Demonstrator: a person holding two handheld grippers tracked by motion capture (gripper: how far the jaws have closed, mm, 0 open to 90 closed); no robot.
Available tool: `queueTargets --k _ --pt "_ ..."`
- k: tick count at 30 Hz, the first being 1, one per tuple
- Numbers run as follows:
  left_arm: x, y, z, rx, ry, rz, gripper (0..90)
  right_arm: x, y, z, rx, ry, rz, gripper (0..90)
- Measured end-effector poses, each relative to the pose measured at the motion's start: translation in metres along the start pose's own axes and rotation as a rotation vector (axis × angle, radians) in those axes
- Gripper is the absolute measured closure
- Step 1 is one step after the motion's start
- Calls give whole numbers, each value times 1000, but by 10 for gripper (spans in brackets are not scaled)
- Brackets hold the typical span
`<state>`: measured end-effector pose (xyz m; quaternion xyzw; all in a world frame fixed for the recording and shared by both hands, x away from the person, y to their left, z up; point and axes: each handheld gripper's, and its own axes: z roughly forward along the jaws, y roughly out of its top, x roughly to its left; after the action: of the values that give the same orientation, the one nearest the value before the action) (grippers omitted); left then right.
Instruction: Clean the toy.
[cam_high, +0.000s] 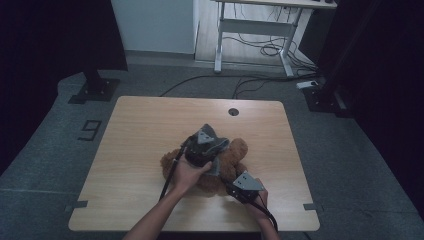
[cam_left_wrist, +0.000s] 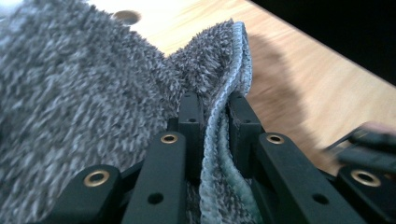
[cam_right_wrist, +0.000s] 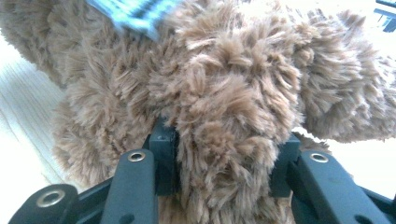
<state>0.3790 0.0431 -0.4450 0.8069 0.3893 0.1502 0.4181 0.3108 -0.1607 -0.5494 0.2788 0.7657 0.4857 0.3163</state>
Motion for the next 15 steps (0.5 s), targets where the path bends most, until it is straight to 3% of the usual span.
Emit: queueTargets --k 3,6,9,12,15 --pt "24 -15 -17 -30 4 -43 782 -1 0 0 -2 3 2 565" --pt "35 -23 -34 -67 -14 -77 784 0 0 0 -5 5 0 565" --pt "45 -29 -51 -93 10 -85 783 0 0 -1 -3 5 2 565" --pt "59 -39 -60 -85 61 -105 782 -1 0 -1 1 5 4 565" --pt "78 -58 -63 -81 77 -156 780 -1 0 -1 0 7 4 565"
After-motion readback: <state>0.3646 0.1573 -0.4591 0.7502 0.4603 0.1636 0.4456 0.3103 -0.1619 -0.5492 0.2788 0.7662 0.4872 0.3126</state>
